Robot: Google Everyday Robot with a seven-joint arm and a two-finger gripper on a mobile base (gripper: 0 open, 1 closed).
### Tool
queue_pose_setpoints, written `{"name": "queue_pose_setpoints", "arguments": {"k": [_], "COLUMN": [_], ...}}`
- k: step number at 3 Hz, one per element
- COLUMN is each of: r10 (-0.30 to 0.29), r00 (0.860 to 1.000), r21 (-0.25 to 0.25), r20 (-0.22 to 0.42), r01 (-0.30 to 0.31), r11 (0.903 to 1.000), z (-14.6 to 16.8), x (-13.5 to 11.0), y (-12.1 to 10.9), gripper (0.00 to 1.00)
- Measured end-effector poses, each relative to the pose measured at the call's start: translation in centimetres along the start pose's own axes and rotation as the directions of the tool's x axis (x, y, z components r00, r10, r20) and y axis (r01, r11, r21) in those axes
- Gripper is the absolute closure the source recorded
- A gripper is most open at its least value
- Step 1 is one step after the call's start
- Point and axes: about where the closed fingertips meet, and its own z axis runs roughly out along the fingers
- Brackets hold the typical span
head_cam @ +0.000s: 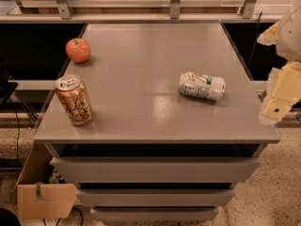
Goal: Place 7up can upright
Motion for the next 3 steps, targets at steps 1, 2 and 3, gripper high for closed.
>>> {"name": "queue_pose_setpoints", "arguments": {"k": [1,2,3], "r10": [0.000,0.018,0.022], "r00": [1.000,1.000,0.999], "r21": [0.000,0.015,0.007], "r20": [0.000,0.015,0.027], "r01": [0.000,-0.018,-0.023], "r11": [1.0000,0.9997,0.9997], "z": [0.0,1.0,4.4], "x": [0.0,-0.6,-2.6], "y": [0.0,-2.7,-6.4], "gripper": [0.00,0.00,0.00]}}
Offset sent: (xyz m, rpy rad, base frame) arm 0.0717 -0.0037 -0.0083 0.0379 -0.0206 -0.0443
